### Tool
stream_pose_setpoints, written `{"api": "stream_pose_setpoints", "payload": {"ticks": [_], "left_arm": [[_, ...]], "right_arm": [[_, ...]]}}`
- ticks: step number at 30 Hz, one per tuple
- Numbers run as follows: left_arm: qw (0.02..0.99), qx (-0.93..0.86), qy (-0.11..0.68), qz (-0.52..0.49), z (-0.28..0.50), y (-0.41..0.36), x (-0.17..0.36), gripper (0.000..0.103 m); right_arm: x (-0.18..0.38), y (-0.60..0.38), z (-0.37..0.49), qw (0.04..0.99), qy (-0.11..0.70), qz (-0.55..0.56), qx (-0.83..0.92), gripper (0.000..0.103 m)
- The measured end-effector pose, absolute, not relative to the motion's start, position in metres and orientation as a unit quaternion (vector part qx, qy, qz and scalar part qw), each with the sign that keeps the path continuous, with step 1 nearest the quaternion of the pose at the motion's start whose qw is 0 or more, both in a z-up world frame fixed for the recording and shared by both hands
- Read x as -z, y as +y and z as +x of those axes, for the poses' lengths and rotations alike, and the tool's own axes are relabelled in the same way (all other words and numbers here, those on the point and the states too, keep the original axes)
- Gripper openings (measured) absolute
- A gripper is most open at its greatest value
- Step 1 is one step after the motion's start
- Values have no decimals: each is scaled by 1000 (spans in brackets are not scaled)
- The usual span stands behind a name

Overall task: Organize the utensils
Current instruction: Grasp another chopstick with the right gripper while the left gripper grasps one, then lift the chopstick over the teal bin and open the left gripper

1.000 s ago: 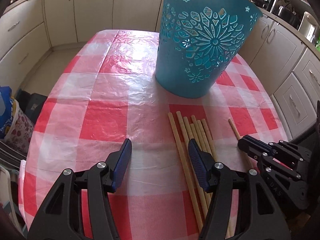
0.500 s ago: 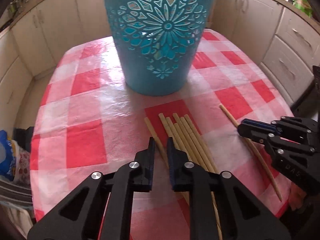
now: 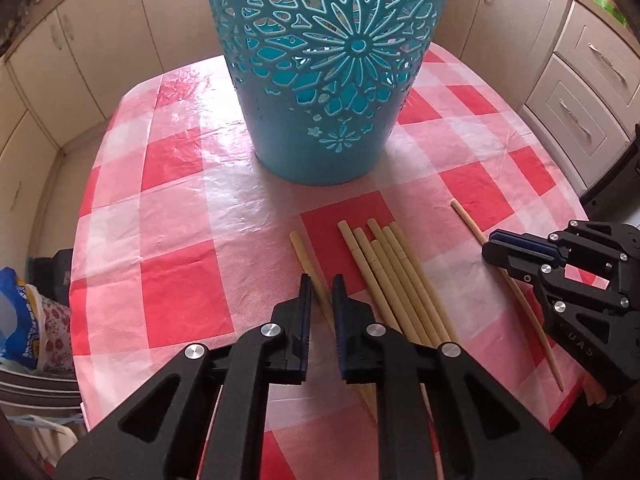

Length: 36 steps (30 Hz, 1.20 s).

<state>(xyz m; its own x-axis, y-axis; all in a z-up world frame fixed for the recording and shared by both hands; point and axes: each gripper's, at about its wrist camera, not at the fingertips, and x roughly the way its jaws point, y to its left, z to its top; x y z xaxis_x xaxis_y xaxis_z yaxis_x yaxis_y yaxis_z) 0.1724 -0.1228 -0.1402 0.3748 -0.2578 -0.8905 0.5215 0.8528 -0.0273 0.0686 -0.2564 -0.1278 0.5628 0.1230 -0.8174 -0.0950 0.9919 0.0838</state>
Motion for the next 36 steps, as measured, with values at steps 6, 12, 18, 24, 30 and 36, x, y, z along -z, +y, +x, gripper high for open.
{"api": "stream_pose_setpoints", "payload": {"ticks": [6, 12, 18, 24, 30, 36], "left_arm": [[827, 236, 501, 95, 168, -110, 135, 5], [840, 244, 481, 52, 159, -90, 117, 5], [882, 268, 388, -16, 138, -66, 61, 5], [920, 291, 248, -81, 138, -53, -17, 5], [940, 284, 142, -124, 167, -59, -72, 5], [948, 262, 78, -160, 201, -76, -100, 5]], "right_arm": [[125, -268, 65, 882, 463, 57, -61, 6], [118, -281, 58, 883, 448, 127, -67, 6], [130, -296, 52, 875, 446, 181, -49, 6], [134, -296, 49, 881, 430, 193, -49, 6], [137, -302, 48, 880, 424, 207, -55, 6], [136, -301, 48, 881, 423, 204, -54, 6]]}}
